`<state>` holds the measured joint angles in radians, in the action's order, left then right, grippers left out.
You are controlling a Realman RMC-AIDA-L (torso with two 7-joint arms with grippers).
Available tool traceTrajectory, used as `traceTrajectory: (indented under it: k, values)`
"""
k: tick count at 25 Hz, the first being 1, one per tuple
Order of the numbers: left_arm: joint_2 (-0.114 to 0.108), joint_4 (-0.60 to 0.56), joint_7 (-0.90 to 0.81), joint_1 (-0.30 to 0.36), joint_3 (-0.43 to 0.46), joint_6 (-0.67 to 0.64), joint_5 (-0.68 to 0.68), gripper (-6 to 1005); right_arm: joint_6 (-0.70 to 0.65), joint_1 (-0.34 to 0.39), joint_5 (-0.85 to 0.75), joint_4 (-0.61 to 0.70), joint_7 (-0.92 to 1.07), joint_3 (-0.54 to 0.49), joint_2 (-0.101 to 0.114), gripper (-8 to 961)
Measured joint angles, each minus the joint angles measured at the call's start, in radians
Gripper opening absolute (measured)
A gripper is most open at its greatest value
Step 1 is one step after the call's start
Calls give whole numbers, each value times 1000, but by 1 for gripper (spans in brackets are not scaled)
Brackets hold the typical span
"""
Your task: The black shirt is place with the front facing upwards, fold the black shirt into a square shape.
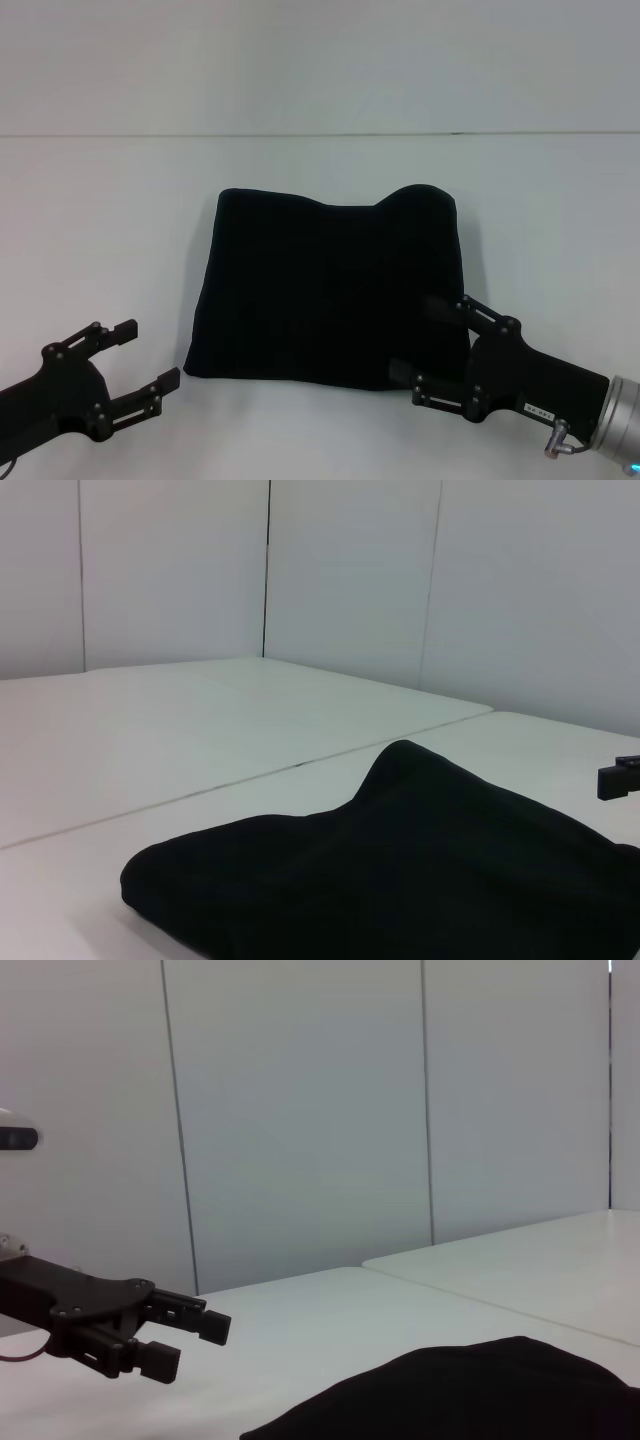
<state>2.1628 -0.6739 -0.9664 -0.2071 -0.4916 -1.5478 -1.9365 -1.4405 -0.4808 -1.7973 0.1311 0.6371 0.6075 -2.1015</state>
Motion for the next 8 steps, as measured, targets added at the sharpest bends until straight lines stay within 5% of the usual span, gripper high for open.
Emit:
traceTrajectory:
  k: [8]
  values:
    - [0, 1, 0, -1, -2, 0, 0, 841, 0, -2, -2, -2, -1, 0, 0, 945]
